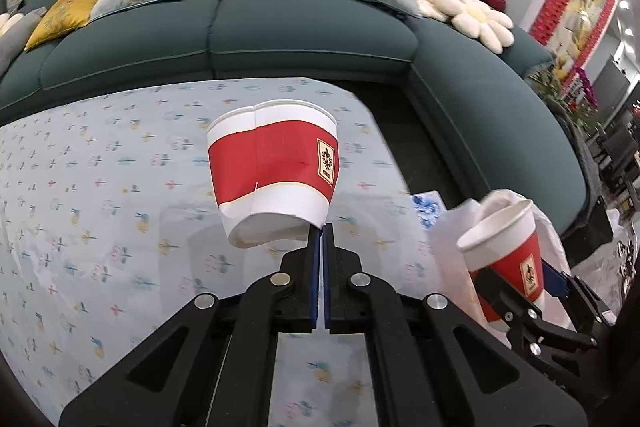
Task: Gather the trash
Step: 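Carry both red paper cups over the bin and open both grippers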
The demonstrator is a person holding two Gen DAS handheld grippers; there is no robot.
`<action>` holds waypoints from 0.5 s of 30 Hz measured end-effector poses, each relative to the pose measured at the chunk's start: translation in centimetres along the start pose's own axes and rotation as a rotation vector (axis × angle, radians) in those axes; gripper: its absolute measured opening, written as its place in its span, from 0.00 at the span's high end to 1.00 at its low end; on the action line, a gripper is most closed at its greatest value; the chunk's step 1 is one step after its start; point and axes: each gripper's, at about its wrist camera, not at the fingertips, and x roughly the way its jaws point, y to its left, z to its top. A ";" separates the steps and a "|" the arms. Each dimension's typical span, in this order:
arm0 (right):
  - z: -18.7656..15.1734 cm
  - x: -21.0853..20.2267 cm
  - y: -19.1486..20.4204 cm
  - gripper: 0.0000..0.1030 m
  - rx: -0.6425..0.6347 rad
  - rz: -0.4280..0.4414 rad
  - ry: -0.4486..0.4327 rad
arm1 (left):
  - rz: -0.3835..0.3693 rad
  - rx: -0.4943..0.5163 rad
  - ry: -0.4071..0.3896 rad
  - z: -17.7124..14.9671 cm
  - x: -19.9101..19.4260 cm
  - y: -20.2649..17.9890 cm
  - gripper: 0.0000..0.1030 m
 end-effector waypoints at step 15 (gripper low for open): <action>-2.0 -2.9 -6.0 0.26 0.115 -0.083 -0.033 | -0.052 0.056 0.033 -2.5 -1.2 -6.7 0.99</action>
